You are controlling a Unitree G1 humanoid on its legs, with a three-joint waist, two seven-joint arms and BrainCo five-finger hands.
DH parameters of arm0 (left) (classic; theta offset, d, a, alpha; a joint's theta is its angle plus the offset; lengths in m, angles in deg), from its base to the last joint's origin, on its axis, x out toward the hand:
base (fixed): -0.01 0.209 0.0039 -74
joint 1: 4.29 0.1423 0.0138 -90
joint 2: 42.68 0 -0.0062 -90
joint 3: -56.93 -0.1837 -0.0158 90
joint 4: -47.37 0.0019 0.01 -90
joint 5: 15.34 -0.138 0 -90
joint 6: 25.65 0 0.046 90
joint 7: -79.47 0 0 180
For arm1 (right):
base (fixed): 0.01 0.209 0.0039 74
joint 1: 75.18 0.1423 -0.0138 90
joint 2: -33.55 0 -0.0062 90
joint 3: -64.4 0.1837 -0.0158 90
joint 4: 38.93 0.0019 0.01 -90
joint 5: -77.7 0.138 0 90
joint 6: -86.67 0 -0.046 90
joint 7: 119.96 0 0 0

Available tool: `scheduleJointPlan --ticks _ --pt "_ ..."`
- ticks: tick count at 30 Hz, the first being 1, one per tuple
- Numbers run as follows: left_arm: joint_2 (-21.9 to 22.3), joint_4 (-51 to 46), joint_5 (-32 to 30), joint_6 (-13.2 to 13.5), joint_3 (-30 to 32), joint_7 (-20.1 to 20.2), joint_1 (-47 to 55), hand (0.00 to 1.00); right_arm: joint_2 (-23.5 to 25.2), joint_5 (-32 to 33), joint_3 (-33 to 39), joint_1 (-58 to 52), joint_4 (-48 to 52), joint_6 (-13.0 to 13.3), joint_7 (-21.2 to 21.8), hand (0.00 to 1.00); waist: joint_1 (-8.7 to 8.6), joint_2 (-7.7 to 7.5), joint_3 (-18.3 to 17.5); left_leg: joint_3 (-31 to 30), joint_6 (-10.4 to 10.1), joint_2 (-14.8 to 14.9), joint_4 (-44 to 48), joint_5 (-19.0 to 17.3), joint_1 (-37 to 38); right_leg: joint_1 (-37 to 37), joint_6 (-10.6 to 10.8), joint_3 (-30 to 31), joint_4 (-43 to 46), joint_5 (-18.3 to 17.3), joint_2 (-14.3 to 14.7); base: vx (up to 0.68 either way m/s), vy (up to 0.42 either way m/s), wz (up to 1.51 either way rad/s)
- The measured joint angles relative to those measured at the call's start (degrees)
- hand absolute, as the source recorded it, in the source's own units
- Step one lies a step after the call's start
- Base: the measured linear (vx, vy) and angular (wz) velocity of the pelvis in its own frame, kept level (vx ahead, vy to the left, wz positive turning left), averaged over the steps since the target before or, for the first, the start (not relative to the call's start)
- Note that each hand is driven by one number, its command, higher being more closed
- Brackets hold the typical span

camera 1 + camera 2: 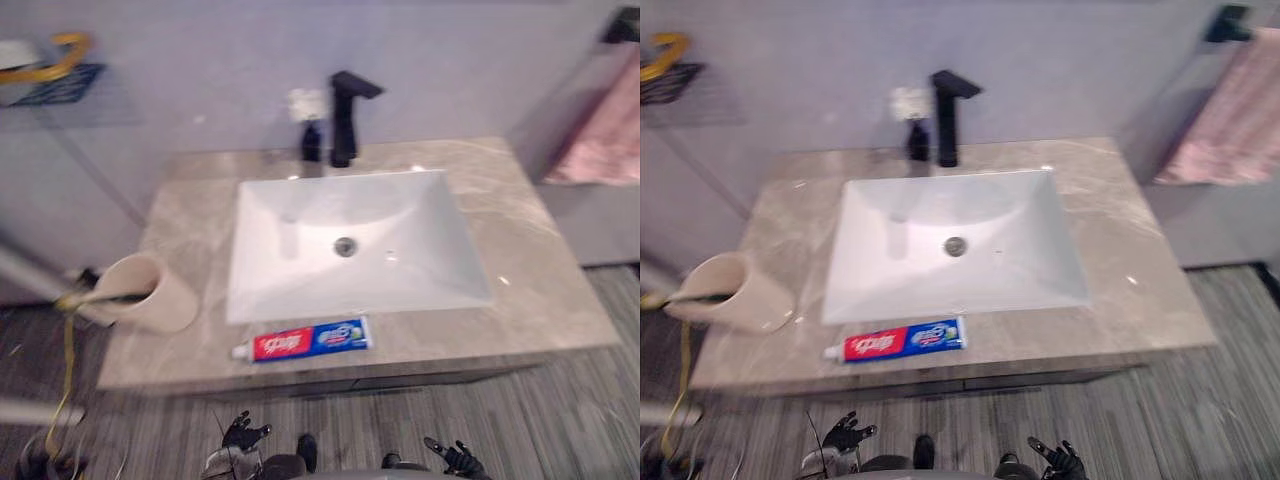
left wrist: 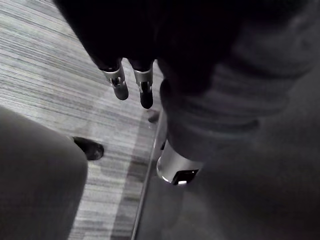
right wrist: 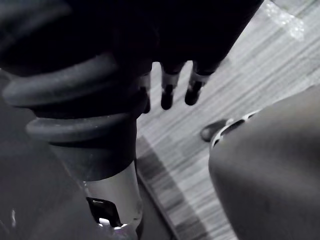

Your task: Organize washtable

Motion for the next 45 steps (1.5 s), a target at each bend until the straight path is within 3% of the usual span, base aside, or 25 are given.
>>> scheduleJointPlan --ticks 2,3,6,11,13,17,22,25,33,35,36,45 --pt "0.22 -1.1 1.19 0.79 0.02 -0.2 0.29 0.0 -0.96 0.8 1.14 0.9 0.05 0.11 -0.04 0.0 0.78 1.06 0.72 -1.45 -0.9 -0.33 0.42 0.77 -1.52 0.42 0.59 -1.89 0.88 -0.56 -0.45 -0.11 -0.042 1.14" --pt "-0.06 -1.32 1.21 0.88 0.05 -0.24 0.57 0.0 -1.15 0.94 1.93 1.65 0.09 0.46 -0.09 0.0 0.59 0.81 0.95 0.07 -1.97 0.08 -1.0 0.88 -1.58 0.44 0.71 -3.38 1.06 -0.68 -1.13 -0.15 -0.026 0.64" --pt "0.67 -1.11 1.1 0.96 0.16 -0.13 0.94 0.0 -1.22 1.25 4.63 1.46 0.52 1.08 -0.18 0.0 -0.49 1.53 0.97 10.03 -1.48 2.97 -3.78 0.57 -0.57 1.28 1.38 -7.36 3.32 -1.3 -2.36 -0.13 -0.022 0.57" --pt "0.78 -1.07 0.83 1.39 1.68 0.13 1.83 0.0 -1.12 1.83 6.41 -0.5 2.37 1.06 -0.04 0.0 -1.56 1.06 0.71 16.77 -2.3 2.13 -4.45 1.61 -0.29 1.06 2.85 -9.82 5.9 -2.99 -6.46 -0.05 0.062 0.33" --pt "0.74 -0.79 0.49 1.28 2.73 0.13 2.19 0.0 -0.31 1.79 5.93 -1.25 2.33 0.98 0.07 0.0 -1.55 1.17 -0.4 16.75 -1.32 1.66 -6.02 5.13 0.73 1.35 3.49 -8.94 5.46 -3.33 -6.35 -0.04 0.069 -0.04" --pt "-0.73 0.04 0.43 1.22 1.49 0.24 2.77 0.0 1.89 1.76 5.4 -2.69 2.18 0.93 0.08 0.0 -2.54 -0.51 -2.78 16.75 -0.64 1.01 -9.11 6.84 2.41 2.79 4.35 -8.28 1.55 -1.58 -5.29 0.05 0.025 -0.09" --pt "-2.68 1.05 -0.35 1.02 -4.41 0.22 1.58 0.0 2.26 0.55 1.28 -1.42 2.12 0.91 -0.41 0.0 -2.93 -0.94 -3.03 19.92 -0.46 1.35 -9.11 6.85 2.17 2.69 3.61 -3.49 -4.67 2.79 -3.35 0.05 0.035 -0.47" --pt "-2.91 1.07 -0.89 0.98 -4.35 0.24 1.35 0.0 2.54 -2.32 1.0 -1.09 1.61 0.63 -1.35 0.0 -2.95 -1.35 -2.89 21.7 0.58 1.89 -9.06 5.37 1.77 0.84 3.39 -0.87 -4.09 2.95 -2.77 0.02 0.022 -0.39" --pt "-2.29 1.01 -2.39 0.94 -0.98 0.58 1.53 0.0 1.51 -8.98 -0.77 -1.66 0.01 -0.21 -0.95 0.0 -2.42 -2.66 -3.02 24.61 0.03 2.54 -9.08 4.11 2.76 1.34 1.86 2.77 -7.51 3.38 -1.66 0.05 0.012 -0.21" --pt "-2.29 1.59 -2.39 0.93 -0.41 1.5 1.51 0.0 1.75 -8.82 -0.61 -2.16 -0.2 -0.22 -0.56 0.0 -2.77 -2.84 -3.13 24.84 0.28 2.62 -8.75 4.28 3.67 2.36 2.26 3.19 -8.3 3.64 -1.43 0.1 -0.015 -0.19" --pt "-1.97 4.18 -1.86 1.02 1.27 1.46 1.25 0.0 2.48 -5.81 1.47 -2.26 -3.22 -0.23 0.35 0.0 -2.92 -3.44 -4.59 22.26 -0.64 3.07 -9.15 3.76 5.93 6.02 0.99 4.05 -10.39 2.91 -0.5 0.05 -0.012 -0.03" --pt "-1.94 5.41 -1.98 0.76 1.11 1.44 0.24 0.0 2.48 -4.72 4.1 -2.44 -3.38 -0.4 0.46 0.0 -3.13 -3.1 -4.77 23.42 -0.74 3.24 -9.1 3.69 6.33 5.81 1.0 5.08 -10.17 2.92 -0.43 0.0 0.0 -0.04"
